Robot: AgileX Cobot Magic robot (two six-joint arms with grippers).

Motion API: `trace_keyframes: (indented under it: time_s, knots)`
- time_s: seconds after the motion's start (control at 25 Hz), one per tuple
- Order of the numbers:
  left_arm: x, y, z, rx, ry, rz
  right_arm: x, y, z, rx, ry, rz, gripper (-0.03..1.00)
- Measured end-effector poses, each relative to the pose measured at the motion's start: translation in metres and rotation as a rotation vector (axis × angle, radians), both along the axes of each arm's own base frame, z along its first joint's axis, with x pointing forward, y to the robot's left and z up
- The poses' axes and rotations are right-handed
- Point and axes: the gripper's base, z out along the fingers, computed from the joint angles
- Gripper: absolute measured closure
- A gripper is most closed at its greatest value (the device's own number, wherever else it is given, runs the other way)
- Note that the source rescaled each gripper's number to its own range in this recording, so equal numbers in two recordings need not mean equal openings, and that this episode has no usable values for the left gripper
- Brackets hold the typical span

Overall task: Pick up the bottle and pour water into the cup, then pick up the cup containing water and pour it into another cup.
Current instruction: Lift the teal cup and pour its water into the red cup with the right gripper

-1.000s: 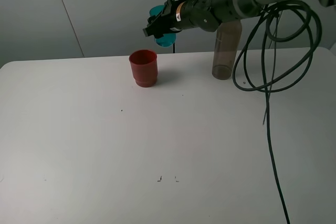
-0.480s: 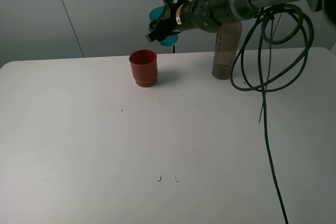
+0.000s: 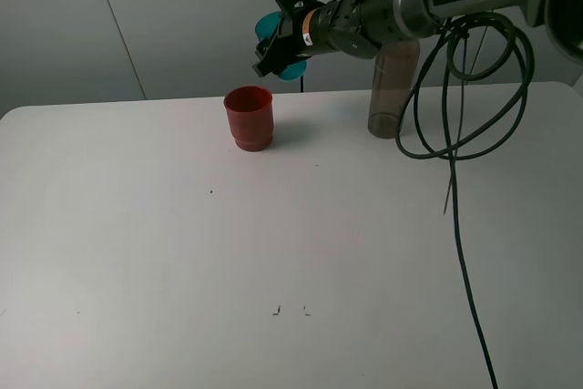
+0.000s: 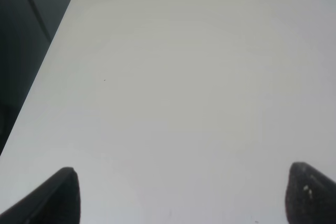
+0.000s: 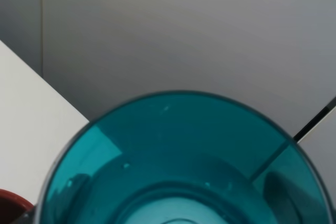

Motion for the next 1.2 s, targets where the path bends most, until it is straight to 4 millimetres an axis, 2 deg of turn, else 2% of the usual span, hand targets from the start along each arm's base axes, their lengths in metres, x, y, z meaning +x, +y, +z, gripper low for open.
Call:
trace_keyframes:
  time_s: [0.56, 1.2]
  knots:
    - [0.0, 0.0, 0.0, 0.0, 0.0, 0.0, 0.0, 0.002, -0.003, -0.156, -0.097, 0.118, 0.81]
    - [0.0, 0.0, 0.0, 0.0, 0.0, 0.0, 0.01, 0.008, 0.0, -0.153, -0.136, 0.123, 0.81]
